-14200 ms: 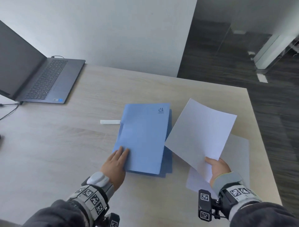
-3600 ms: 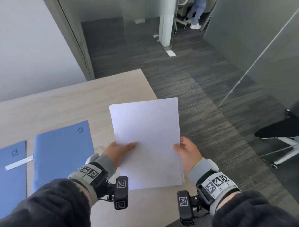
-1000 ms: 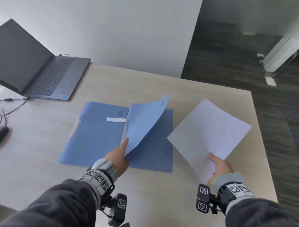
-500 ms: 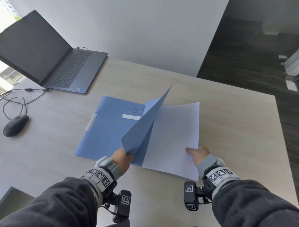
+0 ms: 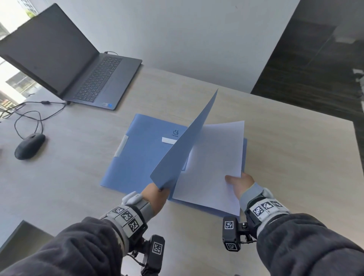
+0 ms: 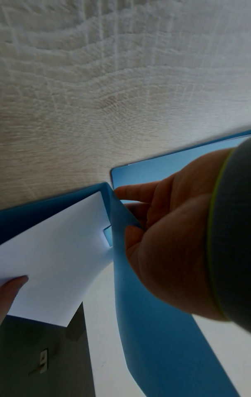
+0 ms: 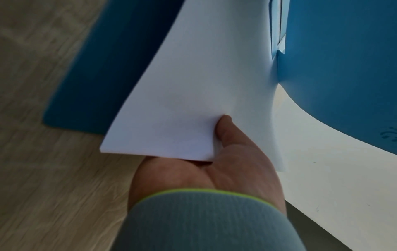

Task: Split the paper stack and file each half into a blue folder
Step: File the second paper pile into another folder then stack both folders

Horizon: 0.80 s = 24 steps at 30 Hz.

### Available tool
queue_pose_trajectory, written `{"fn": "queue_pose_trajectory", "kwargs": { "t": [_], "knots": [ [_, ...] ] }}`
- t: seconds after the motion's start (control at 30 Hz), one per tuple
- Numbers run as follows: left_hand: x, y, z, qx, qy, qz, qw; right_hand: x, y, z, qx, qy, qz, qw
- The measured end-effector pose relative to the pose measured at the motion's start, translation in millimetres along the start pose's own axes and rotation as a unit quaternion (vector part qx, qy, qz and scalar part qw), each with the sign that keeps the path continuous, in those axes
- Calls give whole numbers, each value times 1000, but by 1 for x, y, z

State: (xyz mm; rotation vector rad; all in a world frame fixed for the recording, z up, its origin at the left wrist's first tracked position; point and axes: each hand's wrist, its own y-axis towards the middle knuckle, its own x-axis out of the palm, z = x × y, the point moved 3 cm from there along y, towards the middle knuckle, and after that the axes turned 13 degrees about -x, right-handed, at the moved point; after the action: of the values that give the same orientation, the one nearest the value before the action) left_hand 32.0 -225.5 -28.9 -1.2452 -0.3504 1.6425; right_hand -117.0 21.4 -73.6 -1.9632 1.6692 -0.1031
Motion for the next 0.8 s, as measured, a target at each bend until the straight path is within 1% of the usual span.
{"fn": "queue_pose_trajectory", "kwargs": {
  "t": [0.17,0.43,0.63,0.73,0.8],
  "knots": [
    [0,0,1,9,-2,4,1000,6,2,7,13,-9,-3,1000],
    [2,8,-5,8,-5,9,1000,7,-1,5,10,-42,0,999],
    [5,13,-7,2,19,7,1000,7,7,13,9,-37,-26,999],
    [6,11,-5,9,33,11,999,7,5,8,-11,-29,-45,999],
    [6,9,-4,11,33,15,999,3,2,5,-21,-41,-57,997]
  ]
}}
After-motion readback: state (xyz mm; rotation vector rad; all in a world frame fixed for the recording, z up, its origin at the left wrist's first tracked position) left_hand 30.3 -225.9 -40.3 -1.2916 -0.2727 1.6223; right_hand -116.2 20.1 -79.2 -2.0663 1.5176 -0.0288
